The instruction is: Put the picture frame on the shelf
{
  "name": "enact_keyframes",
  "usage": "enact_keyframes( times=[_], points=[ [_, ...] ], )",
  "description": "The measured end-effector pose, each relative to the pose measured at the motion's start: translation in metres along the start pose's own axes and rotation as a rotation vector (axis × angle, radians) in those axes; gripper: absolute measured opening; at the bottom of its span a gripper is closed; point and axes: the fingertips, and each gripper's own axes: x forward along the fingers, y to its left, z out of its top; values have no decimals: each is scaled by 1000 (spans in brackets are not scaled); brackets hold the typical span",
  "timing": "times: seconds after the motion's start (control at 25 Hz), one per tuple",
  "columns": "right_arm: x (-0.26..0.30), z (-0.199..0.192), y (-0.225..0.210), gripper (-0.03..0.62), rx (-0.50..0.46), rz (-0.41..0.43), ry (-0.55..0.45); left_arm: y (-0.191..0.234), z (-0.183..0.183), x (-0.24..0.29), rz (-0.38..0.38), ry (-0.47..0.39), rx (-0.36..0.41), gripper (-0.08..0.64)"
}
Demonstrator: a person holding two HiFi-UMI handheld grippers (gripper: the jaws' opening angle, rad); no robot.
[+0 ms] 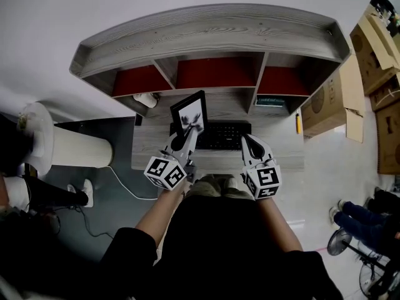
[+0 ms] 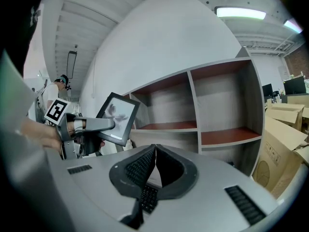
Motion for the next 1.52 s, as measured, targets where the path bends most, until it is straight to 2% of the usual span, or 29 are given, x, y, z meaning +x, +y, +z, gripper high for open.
enact_keyframes(
  times=[0.16, 0.28, 0.52, 0.68, 0.92, 1.24, 1.52],
  points=[
    [0, 14, 0, 14, 28, -11, -18, 3, 19, 28, -46, -31, 0, 25],
    [4, 29, -2, 14, 26, -31, -33, 9, 29, 51, -74, -53, -29, 25],
    [21, 44, -2, 14, 10, -68, -37, 25, 40, 95, -127, -31, -39, 25],
    [33, 52, 0, 14, 4, -90, -38, 31, 49, 123, -152, -22, 5, 25],
    [46, 69, 10, 14, -47, -97, -56, 48, 49, 157, -142, 24, 20, 25],
    [61, 70, 10, 14, -55, -128, -49, 65, 54, 186, -132, 60, -39, 25],
    [73, 79, 16, 14, -69, -132, -64, 68, 50, 203, -126, 139, 16, 26]
  ],
)
